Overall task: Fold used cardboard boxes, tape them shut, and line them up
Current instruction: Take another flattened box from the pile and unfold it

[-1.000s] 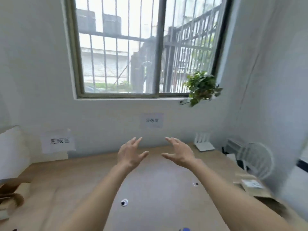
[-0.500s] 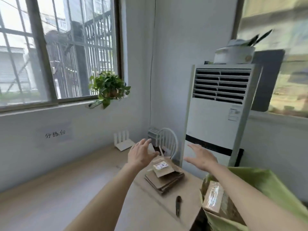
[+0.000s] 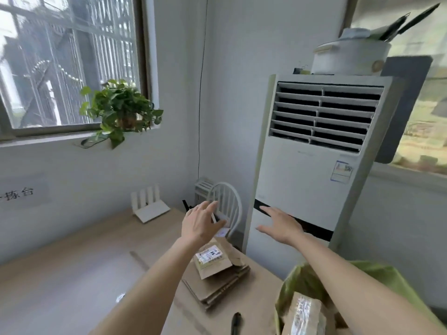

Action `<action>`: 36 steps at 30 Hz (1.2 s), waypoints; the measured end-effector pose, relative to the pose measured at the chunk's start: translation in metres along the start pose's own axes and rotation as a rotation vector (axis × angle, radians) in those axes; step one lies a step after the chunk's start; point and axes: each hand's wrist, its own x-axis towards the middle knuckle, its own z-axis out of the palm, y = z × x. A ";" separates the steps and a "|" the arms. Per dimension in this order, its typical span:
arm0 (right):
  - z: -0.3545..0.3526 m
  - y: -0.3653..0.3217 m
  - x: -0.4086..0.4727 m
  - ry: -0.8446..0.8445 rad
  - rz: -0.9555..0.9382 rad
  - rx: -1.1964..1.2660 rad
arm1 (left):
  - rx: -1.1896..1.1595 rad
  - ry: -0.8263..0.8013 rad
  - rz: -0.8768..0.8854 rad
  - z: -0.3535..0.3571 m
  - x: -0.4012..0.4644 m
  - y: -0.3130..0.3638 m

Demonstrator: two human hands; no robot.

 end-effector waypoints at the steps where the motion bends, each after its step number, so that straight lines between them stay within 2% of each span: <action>1: 0.008 0.001 0.013 -0.019 0.003 0.003 | 0.001 -0.010 -0.016 0.008 0.008 -0.006; 8: 0.079 0.011 0.107 -0.178 -0.029 0.053 | -0.003 -0.137 -0.167 0.079 0.049 -0.062; 15: 0.188 0.038 0.217 -0.378 -0.045 0.127 | -0.044 -0.301 -0.358 0.188 0.087 -0.122; 25: 0.343 0.086 0.344 -0.603 0.084 0.254 | -0.197 -0.513 -0.679 0.347 0.131 -0.180; 31: 0.399 0.105 0.365 -0.681 0.191 0.421 | -0.308 -0.492 -0.867 0.404 0.136 -0.188; 36: 0.409 0.107 0.365 -0.658 0.267 0.529 | -0.402 -0.396 -0.925 0.415 0.137 -0.185</action>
